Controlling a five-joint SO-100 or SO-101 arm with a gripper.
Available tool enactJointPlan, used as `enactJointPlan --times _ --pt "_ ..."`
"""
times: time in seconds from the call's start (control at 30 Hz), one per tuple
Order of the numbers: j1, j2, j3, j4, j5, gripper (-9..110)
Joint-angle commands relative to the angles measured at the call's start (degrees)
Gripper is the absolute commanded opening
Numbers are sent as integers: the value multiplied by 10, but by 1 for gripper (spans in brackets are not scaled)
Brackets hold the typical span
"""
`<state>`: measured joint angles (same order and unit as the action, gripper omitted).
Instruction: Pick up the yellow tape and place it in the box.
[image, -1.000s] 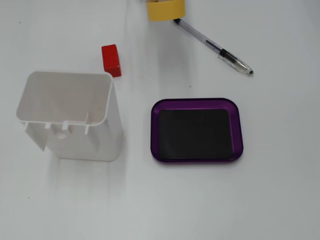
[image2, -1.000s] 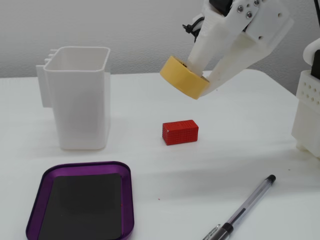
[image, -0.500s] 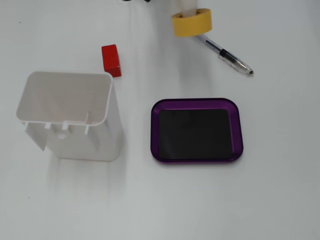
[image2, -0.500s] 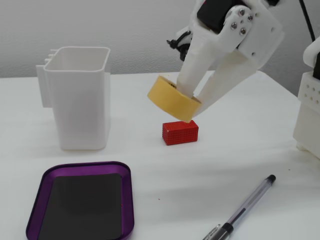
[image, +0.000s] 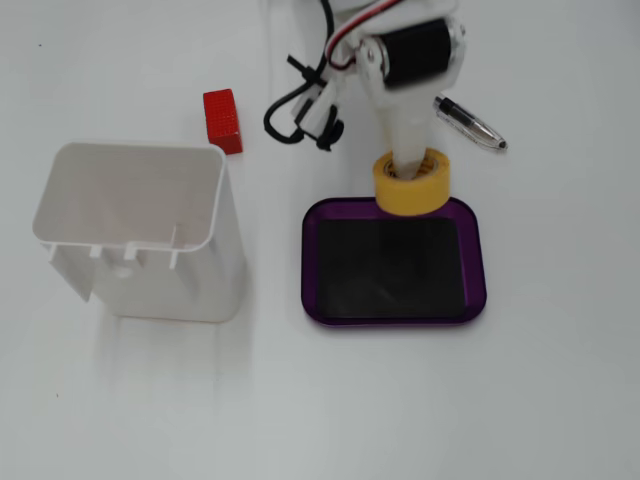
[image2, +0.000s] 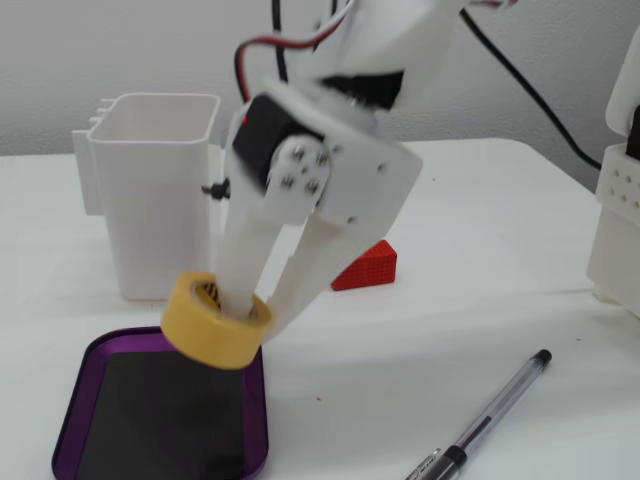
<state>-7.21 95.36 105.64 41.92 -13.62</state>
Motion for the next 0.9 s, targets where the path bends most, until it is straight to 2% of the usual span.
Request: enactJointPlan --times 0.0,0.17,0.3,0.43,0.7,0.87 --pt "-3 -62 -29 -44 5 -1" --pt "12 -120 -45 -83 6 0" --pt "12 -129 -79 -55 4 0" --pt "11 -120 -107 5 6 7" --pt "11 -119 -322 270 7 11" --pt "11 -54 -481 458 8 11"
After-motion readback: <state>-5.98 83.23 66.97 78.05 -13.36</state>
